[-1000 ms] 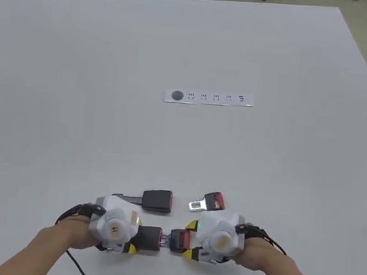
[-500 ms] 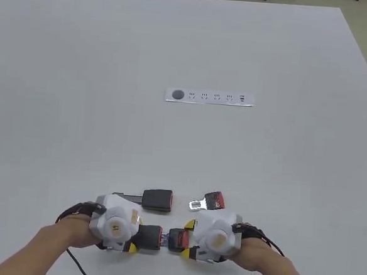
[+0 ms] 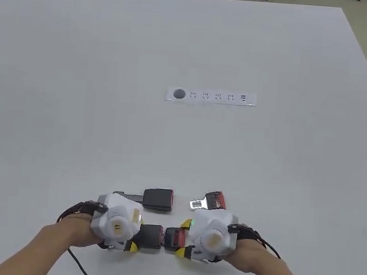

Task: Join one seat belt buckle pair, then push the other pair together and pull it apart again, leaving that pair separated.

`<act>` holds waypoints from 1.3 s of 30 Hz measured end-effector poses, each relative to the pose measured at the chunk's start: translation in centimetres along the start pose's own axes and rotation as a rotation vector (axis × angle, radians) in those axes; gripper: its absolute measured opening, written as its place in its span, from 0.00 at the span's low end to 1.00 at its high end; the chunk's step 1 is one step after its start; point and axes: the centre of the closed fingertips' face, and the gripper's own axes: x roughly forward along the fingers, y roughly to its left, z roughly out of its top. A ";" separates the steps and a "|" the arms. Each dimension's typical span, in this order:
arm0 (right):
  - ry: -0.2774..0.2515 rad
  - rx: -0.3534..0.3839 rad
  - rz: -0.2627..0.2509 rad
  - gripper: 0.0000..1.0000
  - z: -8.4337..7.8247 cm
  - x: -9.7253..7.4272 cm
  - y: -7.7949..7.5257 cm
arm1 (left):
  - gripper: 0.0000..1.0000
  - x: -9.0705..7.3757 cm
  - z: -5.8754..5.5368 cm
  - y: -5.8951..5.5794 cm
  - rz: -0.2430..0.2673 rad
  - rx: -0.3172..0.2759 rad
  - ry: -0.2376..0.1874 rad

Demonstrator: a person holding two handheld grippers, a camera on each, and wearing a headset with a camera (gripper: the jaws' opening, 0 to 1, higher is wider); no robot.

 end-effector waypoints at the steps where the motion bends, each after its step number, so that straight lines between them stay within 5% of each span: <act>1: 0.000 0.002 0.001 0.27 -0.2 0.0 0.0 | 0.31 0.0 0.0 0.0 0.000 -0.002 0.001; 26: -0.024 -0.041 0.004 0.28 -0.9 -0.1 -0.2 | 0.31 0.5 -0.4 0.3 0.003 0.020 -0.009; 39: -0.021 -0.020 0.004 0.28 -1.1 0.0 -0.6 | 0.31 0.5 -0.6 0.3 -0.003 0.020 0.022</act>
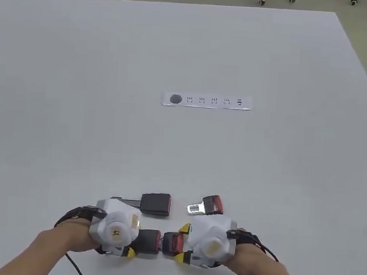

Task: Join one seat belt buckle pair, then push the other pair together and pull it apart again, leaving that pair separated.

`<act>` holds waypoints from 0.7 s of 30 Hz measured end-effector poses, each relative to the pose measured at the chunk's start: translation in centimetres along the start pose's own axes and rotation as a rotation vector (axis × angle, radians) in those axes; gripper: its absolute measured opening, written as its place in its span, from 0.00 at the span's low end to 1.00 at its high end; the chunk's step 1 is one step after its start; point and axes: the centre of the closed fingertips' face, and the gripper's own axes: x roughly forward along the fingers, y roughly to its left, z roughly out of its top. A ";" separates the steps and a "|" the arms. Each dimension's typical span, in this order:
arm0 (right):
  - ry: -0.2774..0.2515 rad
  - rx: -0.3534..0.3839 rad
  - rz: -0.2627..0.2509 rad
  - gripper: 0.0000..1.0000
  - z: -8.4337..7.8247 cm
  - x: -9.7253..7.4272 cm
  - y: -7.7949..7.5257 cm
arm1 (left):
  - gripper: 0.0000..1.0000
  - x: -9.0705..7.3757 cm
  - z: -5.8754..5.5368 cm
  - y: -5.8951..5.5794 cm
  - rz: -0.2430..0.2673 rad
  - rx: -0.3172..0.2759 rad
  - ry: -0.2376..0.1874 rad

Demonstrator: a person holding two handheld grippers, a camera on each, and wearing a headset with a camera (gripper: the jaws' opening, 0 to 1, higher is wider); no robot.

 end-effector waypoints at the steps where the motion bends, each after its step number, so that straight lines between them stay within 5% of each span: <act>1: -0.002 -0.016 -0.001 0.28 0.0 0.2 -0.1 | 0.31 0.1 0.0 0.0 -0.003 -0.001 -0.005; 12: 0.011 -0.009 -0.006 0.29 0.2 0.1 0.0 | 0.32 -0.5 0.5 -0.3 -0.002 0.021 -0.014; 21: 0.034 -0.076 -0.008 0.31 0.2 -0.1 0.2 | 0.35 -0.3 0.1 -0.2 0.026 -0.009 -0.045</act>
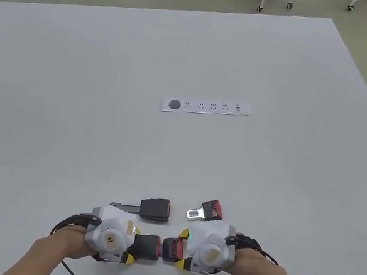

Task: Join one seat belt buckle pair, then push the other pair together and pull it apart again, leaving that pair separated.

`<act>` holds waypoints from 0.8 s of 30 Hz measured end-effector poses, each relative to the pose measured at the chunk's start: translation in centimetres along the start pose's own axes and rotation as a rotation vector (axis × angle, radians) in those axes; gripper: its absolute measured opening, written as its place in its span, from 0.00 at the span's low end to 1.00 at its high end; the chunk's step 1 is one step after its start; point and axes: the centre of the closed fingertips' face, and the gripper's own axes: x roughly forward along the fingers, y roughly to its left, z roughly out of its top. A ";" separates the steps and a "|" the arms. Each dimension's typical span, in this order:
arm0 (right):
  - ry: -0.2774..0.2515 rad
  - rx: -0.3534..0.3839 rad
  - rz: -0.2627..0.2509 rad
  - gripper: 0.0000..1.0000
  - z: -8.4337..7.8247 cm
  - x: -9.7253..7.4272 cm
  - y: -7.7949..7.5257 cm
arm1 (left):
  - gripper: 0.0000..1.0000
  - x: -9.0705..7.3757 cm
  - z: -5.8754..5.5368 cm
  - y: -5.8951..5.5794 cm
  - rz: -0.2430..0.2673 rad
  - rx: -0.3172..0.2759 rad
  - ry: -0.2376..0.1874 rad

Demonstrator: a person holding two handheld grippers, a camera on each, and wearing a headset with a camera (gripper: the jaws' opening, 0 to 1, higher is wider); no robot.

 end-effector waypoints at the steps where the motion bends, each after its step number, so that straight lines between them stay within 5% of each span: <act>1: 0.003 -0.005 -0.002 0.31 -0.1 0.0 -0.1 | 0.36 0.1 -0.2 0.2 0.009 -0.006 -0.002; 14: 0.013 -0.018 -0.009 0.43 -0.4 -0.9 -0.2 | 0.40 -1.5 0.1 0.7 0.057 -0.061 -0.033; 24: 0.004 -0.024 -0.037 0.45 -0.2 -2.7 -1.9 | 0.44 -3.4 0.8 1.6 0.087 -0.096 -0.079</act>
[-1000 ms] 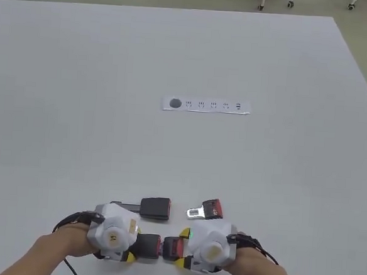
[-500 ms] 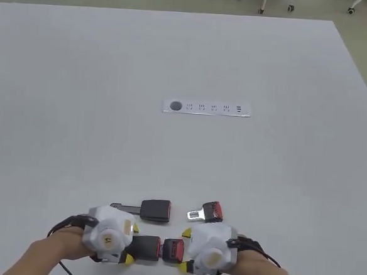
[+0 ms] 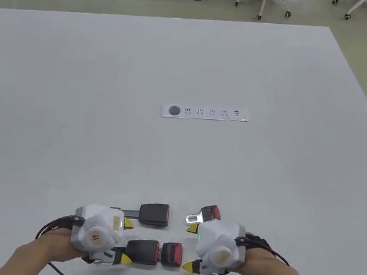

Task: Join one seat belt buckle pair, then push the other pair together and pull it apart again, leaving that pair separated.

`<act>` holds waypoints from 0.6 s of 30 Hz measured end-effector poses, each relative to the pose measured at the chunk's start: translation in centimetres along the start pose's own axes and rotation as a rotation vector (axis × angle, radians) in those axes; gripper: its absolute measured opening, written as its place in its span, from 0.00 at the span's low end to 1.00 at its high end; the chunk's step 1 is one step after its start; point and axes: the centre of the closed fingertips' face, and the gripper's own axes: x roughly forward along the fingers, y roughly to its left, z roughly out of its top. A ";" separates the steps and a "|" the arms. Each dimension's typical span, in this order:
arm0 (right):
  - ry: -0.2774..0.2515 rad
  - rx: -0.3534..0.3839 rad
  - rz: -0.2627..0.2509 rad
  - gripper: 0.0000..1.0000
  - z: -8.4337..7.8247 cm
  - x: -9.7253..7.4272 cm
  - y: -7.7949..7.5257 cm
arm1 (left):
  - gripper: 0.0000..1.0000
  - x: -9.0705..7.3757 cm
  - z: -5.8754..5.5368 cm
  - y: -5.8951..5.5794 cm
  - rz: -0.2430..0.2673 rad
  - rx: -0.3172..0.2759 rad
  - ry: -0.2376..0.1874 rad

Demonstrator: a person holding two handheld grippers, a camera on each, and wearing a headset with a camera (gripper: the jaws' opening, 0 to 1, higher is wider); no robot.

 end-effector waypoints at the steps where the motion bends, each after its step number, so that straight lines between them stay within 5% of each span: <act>1: -0.001 -0.001 -0.005 0.46 0.0 -0.1 -0.3 | 0.44 -0.1 0.1 0.3 0.005 -0.003 -0.006; 18: 0.003 -0.017 -0.047 0.47 -1.2 -2.0 -3.7 | 0.46 -0.1 1.5 4.6 0.030 0.024 -0.019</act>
